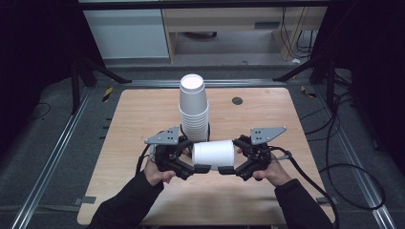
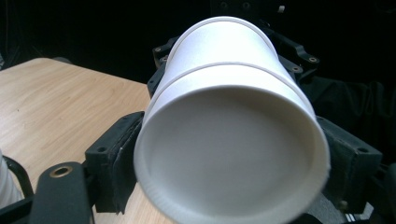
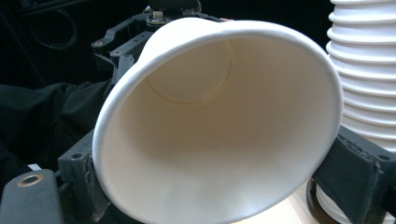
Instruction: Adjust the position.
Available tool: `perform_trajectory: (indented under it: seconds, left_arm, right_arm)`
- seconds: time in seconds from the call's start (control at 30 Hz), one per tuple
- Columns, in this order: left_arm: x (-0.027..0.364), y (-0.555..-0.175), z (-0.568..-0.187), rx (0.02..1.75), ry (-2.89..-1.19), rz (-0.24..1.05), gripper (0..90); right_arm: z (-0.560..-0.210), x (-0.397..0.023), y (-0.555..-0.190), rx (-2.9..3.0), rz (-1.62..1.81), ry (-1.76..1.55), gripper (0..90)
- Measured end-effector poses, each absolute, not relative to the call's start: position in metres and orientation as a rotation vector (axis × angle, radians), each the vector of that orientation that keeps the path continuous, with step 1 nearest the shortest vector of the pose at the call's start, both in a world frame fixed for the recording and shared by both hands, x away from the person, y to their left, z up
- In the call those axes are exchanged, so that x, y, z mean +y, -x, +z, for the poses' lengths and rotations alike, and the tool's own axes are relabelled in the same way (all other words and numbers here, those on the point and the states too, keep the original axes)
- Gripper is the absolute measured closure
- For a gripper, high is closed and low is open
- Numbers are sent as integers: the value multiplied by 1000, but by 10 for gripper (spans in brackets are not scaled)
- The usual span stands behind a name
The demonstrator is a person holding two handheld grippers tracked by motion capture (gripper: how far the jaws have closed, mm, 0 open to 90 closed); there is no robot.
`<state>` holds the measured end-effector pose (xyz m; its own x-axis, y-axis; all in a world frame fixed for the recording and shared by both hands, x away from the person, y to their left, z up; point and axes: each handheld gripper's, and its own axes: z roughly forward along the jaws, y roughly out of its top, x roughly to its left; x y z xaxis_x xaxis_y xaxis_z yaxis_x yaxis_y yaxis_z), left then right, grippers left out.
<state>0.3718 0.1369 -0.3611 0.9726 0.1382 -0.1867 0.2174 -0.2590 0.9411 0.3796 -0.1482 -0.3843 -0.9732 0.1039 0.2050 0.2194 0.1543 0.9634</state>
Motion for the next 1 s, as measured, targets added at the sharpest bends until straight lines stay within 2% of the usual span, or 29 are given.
perform_trajectory:
  seconds: [0.5,1.0]
  left_arm:
    - [151,-373,-359,280,-1919,-67,153]
    - [149,-372,-359,280,-1995,-48,130]
  right_arm:
    - [-383,-157,-382,-2393,-1916,330,103]
    - [-387,-152,-387,-2471,-1790,279,103]
